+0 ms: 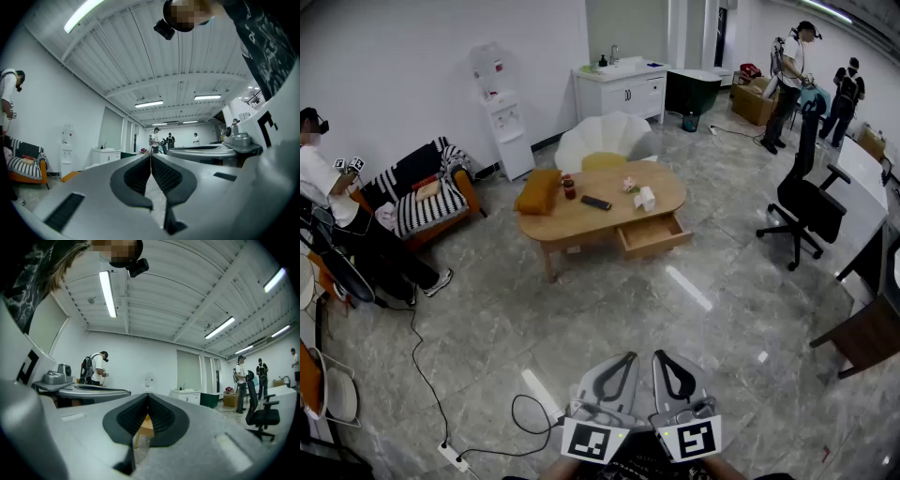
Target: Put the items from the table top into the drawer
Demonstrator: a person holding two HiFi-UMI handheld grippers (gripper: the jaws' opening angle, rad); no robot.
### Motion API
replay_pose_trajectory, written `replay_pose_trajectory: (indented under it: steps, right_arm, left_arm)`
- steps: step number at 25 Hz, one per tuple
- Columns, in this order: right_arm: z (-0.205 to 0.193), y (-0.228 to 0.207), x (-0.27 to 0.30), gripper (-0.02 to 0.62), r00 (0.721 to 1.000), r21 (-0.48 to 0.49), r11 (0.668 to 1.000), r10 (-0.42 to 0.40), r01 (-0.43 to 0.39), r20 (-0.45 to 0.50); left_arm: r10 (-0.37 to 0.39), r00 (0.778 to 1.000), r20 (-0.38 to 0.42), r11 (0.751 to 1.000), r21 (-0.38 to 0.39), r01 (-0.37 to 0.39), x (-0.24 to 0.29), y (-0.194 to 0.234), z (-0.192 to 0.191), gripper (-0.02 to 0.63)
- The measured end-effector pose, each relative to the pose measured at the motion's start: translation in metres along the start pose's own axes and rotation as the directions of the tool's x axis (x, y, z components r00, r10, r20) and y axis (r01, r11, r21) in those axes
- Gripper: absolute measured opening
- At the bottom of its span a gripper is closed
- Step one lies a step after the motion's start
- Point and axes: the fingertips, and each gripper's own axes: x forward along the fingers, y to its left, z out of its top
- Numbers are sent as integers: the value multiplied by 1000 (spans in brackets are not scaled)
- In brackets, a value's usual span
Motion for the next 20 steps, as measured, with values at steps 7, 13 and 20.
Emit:
replay_pose_trajectory:
  steps: [7,13,20]
  right_arm:
    - [0,-6,-1,2,1000,7,1000,8,-8,0]
    - [-4,-1,12,3,998,28,997,66,-66,7]
    - [-7,-10,35,3,997,21,997,81,-80,-5]
  left_arm:
    - [9,1000,16,1000,-23,-9,9,-6,8,12]
    - [17,1000,18,999,-38,-16,18,3,6,12]
    - [22,1000,2,999,-37,-22,37,18,3,12]
